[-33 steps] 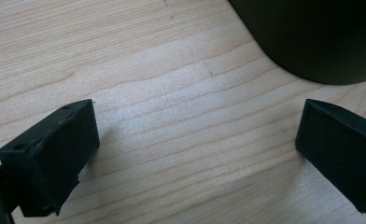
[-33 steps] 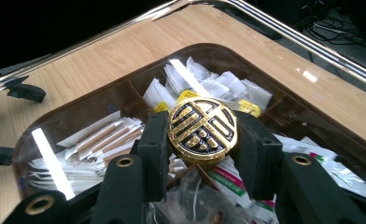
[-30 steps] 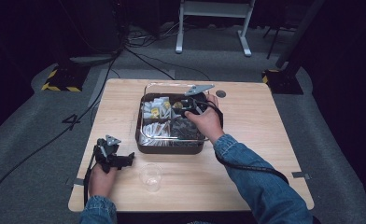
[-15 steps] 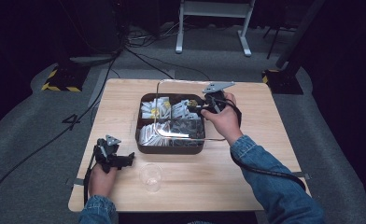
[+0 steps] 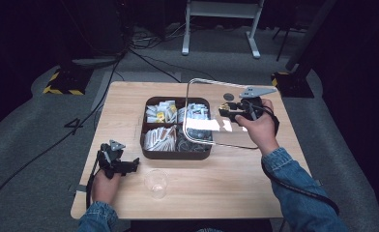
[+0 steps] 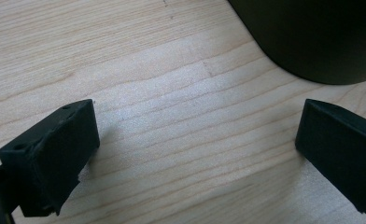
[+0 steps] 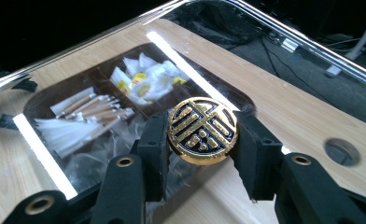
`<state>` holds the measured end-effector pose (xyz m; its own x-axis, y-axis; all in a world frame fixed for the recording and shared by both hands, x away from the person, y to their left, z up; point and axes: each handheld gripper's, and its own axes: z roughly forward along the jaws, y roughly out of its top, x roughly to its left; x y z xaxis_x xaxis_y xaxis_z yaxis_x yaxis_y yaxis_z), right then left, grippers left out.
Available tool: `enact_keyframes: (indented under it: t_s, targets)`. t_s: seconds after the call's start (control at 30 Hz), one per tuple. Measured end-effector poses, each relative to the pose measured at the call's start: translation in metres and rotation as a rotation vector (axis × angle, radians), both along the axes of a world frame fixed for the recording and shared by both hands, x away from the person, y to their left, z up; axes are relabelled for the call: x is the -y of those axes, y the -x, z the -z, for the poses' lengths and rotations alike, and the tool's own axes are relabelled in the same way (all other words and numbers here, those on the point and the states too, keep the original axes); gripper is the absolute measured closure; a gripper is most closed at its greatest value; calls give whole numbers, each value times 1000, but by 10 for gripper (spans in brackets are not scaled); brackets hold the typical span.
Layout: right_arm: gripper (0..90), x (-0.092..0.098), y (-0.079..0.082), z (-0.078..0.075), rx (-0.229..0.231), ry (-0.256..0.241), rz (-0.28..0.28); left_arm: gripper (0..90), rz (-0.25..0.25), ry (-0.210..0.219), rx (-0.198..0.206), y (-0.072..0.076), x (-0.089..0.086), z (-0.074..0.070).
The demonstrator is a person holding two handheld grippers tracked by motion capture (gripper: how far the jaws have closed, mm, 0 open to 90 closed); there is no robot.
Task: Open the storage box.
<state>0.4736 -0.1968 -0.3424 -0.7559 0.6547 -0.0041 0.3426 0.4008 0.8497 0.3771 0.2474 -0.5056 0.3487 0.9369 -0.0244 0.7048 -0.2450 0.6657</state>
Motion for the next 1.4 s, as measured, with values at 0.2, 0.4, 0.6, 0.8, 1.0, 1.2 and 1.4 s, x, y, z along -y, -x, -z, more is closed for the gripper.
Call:
enact_keyframes:
  t_s: [0.2,0.4,0.6,0.8,1.0,1.2,1.4]
  targets:
    - [585,29,6,0,-6,16,23,0,0,1,-5,0,0,0]
    - [585,52,10,4,-9,24,42,1,0,1,-5,0,0,0]
    - [585,78,21,13,14,29,68,0,2,1,-4,0,0,0]
    - [585,103,24,30,12,42,92,0,3,0,-2,0,0,0]
    - [585,118,18,43,-7,62,113,1,0,1,-5,0,0,0]
    - [585,129,8,63,-30,74,141,1,1,0,-4,0,0,0]
    - [585,139,-2,83,-53,80,179,1,1,0,-4,0,0,0]
